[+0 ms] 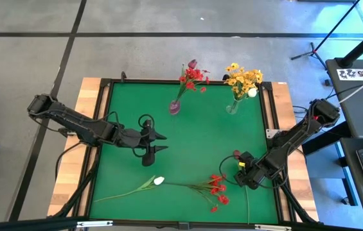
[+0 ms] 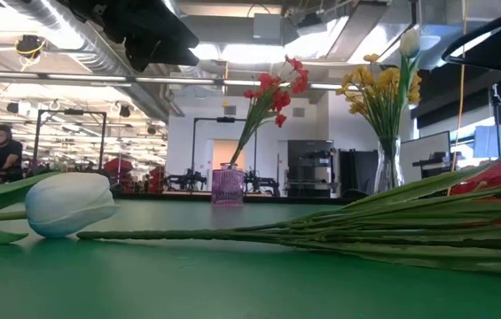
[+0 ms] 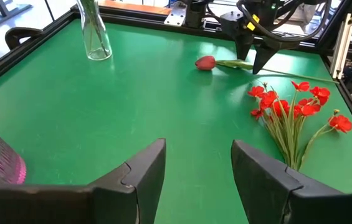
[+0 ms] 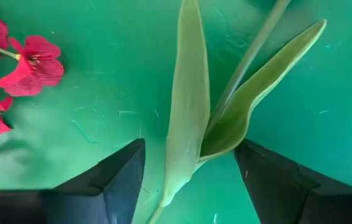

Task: Sort flowers into vase by color
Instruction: Put the pink flower into the pink vase

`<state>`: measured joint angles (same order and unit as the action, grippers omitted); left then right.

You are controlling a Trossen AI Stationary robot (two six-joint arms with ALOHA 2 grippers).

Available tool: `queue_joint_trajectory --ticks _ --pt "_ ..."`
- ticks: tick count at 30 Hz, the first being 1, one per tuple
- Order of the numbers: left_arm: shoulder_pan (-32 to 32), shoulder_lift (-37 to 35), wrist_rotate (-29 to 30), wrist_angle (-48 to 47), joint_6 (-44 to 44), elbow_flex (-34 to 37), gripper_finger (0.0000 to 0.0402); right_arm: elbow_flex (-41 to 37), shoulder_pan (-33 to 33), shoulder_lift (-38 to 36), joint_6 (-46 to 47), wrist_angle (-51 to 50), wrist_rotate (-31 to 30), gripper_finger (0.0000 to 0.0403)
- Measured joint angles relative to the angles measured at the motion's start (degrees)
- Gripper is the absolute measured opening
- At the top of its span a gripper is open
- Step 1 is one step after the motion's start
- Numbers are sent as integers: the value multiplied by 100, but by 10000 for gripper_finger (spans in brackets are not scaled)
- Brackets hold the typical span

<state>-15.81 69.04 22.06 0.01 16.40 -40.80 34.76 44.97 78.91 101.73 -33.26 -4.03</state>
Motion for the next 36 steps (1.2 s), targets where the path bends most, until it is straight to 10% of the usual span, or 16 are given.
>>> queue_joint_trajectory --ticks 18,36 --pt "0 0 0 0 0 0 176 -17 2 11 2 -331 55 68" --pt "4 2 144 103 0 0 176 -27 7 -103 -39 -338 -94 18"
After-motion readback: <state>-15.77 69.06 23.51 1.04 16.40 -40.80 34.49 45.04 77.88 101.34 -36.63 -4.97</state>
